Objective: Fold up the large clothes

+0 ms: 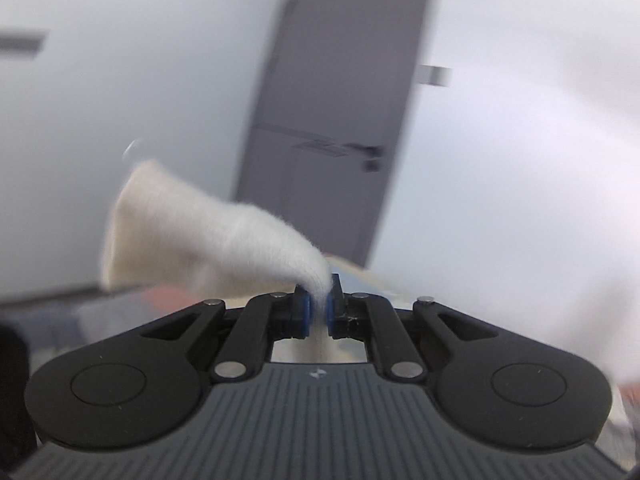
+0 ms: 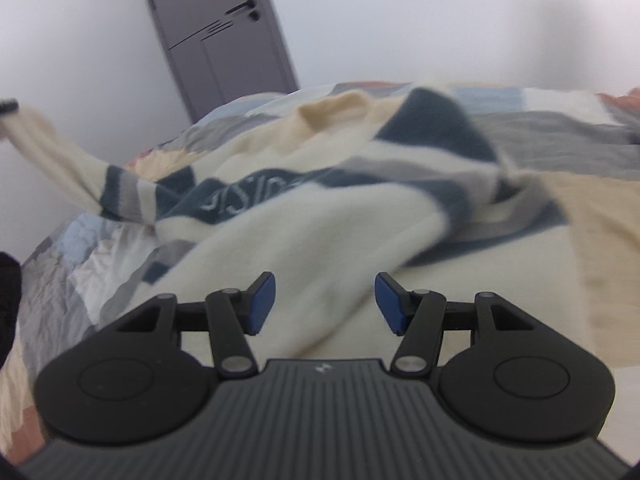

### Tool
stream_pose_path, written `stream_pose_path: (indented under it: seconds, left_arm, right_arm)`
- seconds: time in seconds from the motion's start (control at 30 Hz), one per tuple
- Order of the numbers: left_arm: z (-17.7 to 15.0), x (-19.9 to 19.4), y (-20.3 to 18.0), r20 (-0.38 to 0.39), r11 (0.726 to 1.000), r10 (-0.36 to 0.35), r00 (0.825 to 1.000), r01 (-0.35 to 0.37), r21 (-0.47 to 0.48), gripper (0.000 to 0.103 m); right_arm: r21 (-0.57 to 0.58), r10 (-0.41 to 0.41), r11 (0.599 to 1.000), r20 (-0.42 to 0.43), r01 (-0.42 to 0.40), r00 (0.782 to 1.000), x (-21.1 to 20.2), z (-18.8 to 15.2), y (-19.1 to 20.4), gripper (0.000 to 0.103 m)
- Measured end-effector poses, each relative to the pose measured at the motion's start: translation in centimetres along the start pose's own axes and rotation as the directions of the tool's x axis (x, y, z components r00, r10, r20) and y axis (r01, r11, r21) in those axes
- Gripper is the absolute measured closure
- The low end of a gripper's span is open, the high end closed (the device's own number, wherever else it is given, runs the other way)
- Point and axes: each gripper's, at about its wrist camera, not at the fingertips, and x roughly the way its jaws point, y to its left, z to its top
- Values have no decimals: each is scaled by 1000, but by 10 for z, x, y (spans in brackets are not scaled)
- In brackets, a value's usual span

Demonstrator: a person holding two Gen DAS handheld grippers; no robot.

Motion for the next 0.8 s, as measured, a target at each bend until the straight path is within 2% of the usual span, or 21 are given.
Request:
stream_pose_path:
  seconds: [0.13,0.23,0.33,0.43,0.5,0.6,0.73,0.8]
  left_arm:
    - [-2,-19,-76,-3,983,-122,993,121,137,94]
    - [-17,-29,-133,-42,951,-226,973,230,205,94]
    - [-45,-33,-182,-127,909,-315,940,338,245,94]
    - [-87,-28,-223,-231,861,-377,897,431,270,94]
    - [-118,-29,-244,-306,840,-390,868,472,269,94]
    - [-159,-4,-259,-405,816,-393,825,516,261,94]
    - [-220,-13,-263,-503,836,-366,783,514,191,94]
    - [-237,15,-263,-543,848,-330,773,495,190,94]
  right_arm:
    - [75,-24,997,10,23,1000,-25,-1,-22,45]
    - [130,-33,991,25,30,999,-39,-2,-36,45]
    - [180,-46,983,49,36,998,-50,0,-47,45]
    - [227,-63,973,72,46,995,-56,2,-61,44]
    - [263,-76,963,76,54,994,-56,3,-72,44]
    - [336,-85,940,77,55,993,-56,2,-90,43]
    - [379,-100,923,75,64,992,-53,3,-102,43]
    - [374,-121,924,77,84,990,-52,4,-102,43]
